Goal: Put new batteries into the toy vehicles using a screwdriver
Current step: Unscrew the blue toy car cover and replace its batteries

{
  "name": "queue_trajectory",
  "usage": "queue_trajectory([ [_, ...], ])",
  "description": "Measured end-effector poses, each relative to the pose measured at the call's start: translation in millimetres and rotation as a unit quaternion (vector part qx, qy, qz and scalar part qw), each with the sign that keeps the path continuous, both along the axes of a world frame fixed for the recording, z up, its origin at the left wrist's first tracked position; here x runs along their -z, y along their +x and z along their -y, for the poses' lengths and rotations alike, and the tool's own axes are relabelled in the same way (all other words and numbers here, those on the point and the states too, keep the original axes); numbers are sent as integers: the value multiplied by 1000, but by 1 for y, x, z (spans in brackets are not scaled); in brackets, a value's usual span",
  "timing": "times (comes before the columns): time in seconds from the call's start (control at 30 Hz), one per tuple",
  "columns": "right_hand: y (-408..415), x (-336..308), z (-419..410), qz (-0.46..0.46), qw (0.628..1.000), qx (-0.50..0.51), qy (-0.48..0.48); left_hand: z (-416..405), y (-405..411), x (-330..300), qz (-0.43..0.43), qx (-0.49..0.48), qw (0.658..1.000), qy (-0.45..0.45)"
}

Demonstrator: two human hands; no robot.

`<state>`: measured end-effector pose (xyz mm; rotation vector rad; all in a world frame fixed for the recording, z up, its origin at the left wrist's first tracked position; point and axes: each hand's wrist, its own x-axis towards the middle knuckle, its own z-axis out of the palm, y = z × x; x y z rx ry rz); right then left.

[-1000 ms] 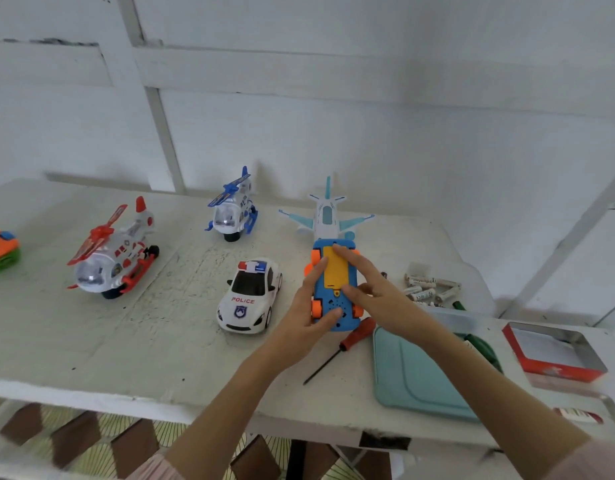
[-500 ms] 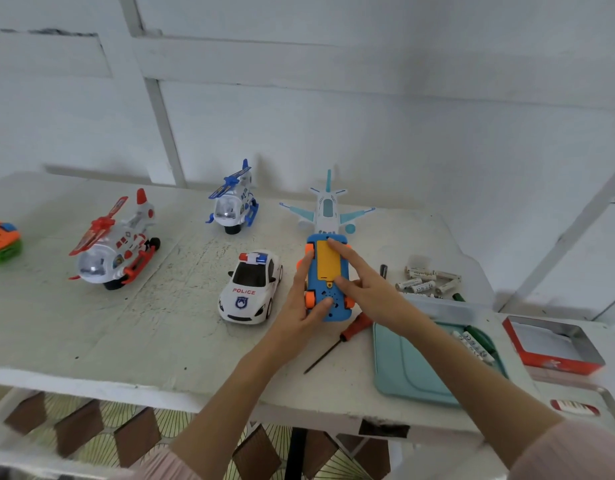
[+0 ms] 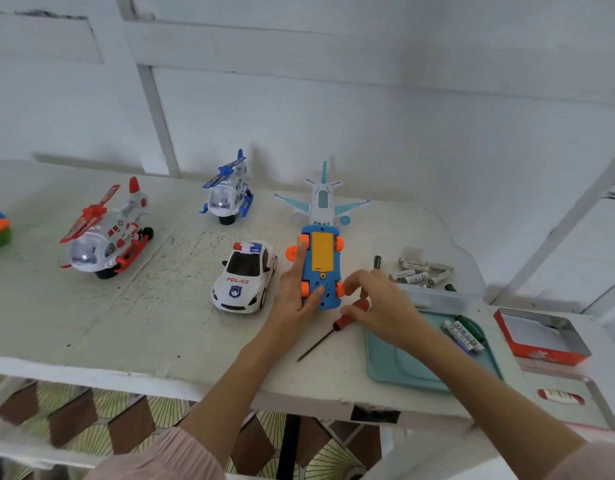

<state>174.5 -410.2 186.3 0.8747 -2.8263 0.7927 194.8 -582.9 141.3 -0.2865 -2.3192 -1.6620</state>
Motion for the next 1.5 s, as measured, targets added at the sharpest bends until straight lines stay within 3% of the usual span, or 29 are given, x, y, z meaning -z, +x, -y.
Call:
queue_trajectory([
  [0.4,5,11,1,15,999,-17,-48,1,2,5,12,-3,1000,15],
  [0.6,6,13,-1,17,998,12,-55,3,-1,11,4,-38,999,-29],
  [0.73,5,10,-4,34,998,1,45,0,1,9,9,-41,999,-30],
  [0.87,2,16,-3,-28,987,-46,152,2,-1,10,12,-40,999,-26],
  [1.07,0,21,-5,-74,993,-66,67,2,-1,13,23,-53,998,-26],
  [1.3,18,4,-10,2,991,-9,-136,3,-1,13,27,-49,998,-4],
  [1.5,24,1,-21,-67,982,45,-171,3,0,13,11,-50,999,-15],
])
